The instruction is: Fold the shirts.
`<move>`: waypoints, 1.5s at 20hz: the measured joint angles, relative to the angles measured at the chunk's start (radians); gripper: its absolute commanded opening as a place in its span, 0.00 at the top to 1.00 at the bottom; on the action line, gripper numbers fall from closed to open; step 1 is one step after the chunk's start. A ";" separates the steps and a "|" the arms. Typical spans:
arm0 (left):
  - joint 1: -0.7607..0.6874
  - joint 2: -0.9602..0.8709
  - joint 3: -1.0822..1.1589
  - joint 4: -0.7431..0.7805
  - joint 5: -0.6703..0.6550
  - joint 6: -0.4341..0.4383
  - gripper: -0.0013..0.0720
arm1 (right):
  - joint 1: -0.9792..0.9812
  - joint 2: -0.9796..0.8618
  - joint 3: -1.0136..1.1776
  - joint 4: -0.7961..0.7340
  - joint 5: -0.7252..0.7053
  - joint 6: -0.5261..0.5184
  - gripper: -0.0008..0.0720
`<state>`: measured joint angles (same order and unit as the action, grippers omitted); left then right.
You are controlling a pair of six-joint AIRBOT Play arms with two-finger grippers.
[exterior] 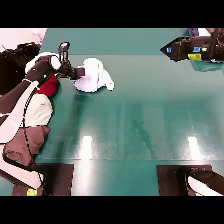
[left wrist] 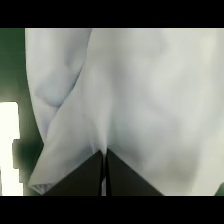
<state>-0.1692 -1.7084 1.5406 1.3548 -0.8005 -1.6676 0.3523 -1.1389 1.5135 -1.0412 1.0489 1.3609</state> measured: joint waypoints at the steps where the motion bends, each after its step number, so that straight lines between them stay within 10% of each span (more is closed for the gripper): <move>1: 0.000 0.010 0.020 0.000 -0.020 0.000 0.95 | 0.000 0.005 0.000 0.000 -0.002 0.000 0.97; 19: -0.235 0.534 0.293 -0.170 -0.423 0.443 0.95 | -0.068 0.281 0.001 -0.006 -0.150 0.000 0.97; 20: -0.246 0.531 0.253 -0.173 -0.430 0.449 0.82 | -0.068 0.284 0.001 -0.006 -0.145 0.000 0.97; 21: -0.253 0.529 0.210 -0.174 -0.434 0.453 0.39 | -0.069 0.285 0.001 -0.006 -0.137 0.000 0.97; 22: -0.252 0.528 0.174 -0.169 -0.434 0.452 0.18 | -0.069 0.286 0.001 -0.006 -0.130 0.000 0.97; 30: -0.108 0.519 -0.073 -0.118 -0.339 0.320 0.18 | -0.069 0.277 0.000 -0.008 -0.109 0.000 0.97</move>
<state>-0.2771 -1.1896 1.4673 1.2369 -1.1393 -1.3476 0.2832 -0.8623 1.5135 -1.0492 0.9398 1.3609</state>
